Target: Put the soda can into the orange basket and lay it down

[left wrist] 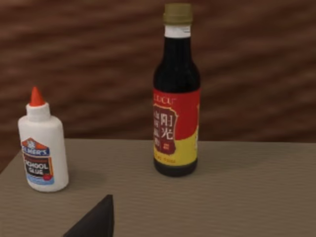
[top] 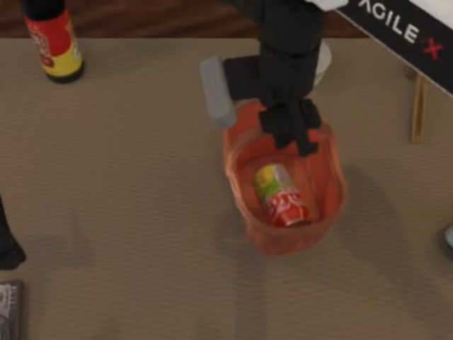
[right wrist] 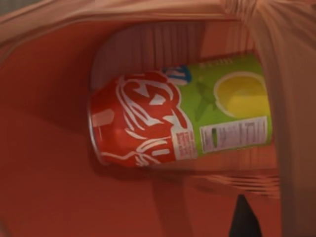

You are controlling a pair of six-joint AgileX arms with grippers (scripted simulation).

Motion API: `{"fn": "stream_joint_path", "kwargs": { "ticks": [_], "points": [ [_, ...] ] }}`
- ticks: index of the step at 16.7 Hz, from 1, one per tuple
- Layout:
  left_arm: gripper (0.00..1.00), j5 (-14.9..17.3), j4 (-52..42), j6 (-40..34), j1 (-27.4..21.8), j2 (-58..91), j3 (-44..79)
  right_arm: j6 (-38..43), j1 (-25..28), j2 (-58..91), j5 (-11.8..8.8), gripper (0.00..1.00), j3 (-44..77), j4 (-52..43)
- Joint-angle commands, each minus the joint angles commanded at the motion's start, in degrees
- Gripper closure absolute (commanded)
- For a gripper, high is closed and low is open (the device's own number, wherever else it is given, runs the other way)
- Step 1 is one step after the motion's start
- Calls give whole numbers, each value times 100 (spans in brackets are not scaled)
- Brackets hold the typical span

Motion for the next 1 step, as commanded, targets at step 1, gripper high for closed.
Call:
{"fn": "stream_joint_path", "kwargs": {
  "ticks": [1],
  "points": [
    [0,0,0,0,0,0,0,-5,-10,-13,0,100,38,-38]
  ]
}}
